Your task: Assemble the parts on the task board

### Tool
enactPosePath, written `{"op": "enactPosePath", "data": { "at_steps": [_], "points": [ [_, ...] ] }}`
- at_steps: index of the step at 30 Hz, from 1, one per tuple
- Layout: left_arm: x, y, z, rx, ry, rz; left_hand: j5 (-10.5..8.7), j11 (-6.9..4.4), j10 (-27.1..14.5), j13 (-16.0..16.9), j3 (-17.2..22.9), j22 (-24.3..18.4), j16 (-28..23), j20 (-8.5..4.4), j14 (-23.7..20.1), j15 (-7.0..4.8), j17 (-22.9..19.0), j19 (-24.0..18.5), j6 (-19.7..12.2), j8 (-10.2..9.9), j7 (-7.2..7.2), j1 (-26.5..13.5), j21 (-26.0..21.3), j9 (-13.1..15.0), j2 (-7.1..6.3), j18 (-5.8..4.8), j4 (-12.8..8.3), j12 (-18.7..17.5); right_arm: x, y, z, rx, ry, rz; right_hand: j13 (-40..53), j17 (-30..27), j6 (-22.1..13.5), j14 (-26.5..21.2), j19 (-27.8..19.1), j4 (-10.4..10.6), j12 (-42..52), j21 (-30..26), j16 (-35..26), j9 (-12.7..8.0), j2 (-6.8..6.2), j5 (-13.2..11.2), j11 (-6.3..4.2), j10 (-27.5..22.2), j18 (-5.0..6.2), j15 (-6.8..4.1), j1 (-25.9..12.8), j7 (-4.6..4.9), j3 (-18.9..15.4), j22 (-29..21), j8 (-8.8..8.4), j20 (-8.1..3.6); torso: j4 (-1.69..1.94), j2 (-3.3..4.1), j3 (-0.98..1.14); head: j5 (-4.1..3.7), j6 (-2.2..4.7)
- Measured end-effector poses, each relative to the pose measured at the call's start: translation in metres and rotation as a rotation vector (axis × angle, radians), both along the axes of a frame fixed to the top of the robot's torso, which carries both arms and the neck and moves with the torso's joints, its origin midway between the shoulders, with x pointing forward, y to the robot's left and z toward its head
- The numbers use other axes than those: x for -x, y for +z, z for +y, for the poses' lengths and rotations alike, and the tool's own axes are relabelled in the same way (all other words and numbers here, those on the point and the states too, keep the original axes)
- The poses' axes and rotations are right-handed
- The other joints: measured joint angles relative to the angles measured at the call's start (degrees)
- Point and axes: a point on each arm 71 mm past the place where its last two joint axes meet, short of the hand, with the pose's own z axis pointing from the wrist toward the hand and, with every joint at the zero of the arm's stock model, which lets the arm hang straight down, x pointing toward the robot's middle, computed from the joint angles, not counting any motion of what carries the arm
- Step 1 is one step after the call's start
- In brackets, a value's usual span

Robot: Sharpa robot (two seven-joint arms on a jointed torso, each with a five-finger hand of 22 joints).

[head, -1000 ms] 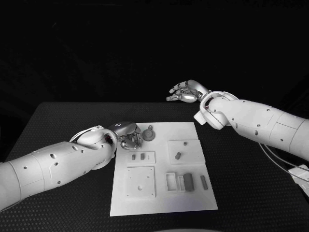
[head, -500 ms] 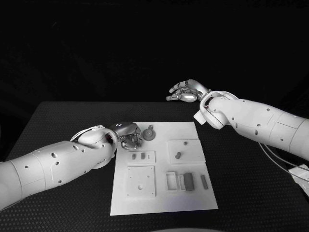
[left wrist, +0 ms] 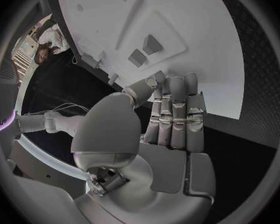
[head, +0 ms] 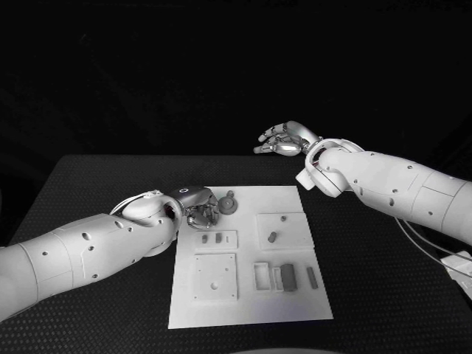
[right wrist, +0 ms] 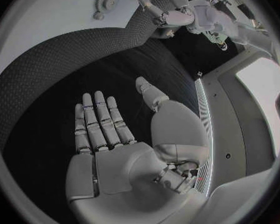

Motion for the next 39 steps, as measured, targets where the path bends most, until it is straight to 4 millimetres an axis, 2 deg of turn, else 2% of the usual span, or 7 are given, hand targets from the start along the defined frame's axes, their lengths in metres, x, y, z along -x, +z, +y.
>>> {"op": "enactPosePath", "data": {
  "at_steps": [31,39],
  "points": [
    [-0.0014,-0.0065,-0.0054,-0.069,0.0,0.0,0.31,0.15,0.16,-0.05,0.01,0.21,0.0,0.1,0.09,0.09,0.24,0.1,-0.02,0.03,-0.25,0.03,0.0,0.01,-0.04,0.0,-0.15,0.07,0.0003,-0.0009,0.001,-0.002,0.002,0.002,-0.03,0.01,0.0,0.0,0.0,0.16,0.0,0.0,0.0,-0.05,0.0,0.0,0.0,0.0,0.0,0.0,0.0,0.0,-0.16,0.11,-0.01,0.0,-0.06,0.02,-0.03,-0.24,-0.14],
    [-0.0011,-0.0072,-0.0053,-0.072,0.001,0.002,0.32,0.14,0.15,-0.06,0.02,0.28,0.0,0.1,0.09,0.09,0.31,0.09,-0.02,-0.15,-0.23,-0.17,0.0,0.02,0.16,0.0,-0.16,0.06,0.0004,-0.0009,0.0007,-0.002,0.002,0.002,-0.03,0.01,0.0,0.0,0.0,0.16,0.0,0.0,0.0,-0.04,0.0,0.0,0.0,0.0,0.0,0.0,0.0,0.0,-0.16,0.17,-0.01,0.0,-0.04,0.02,0.03,-0.3,-0.19]
  ]
}}
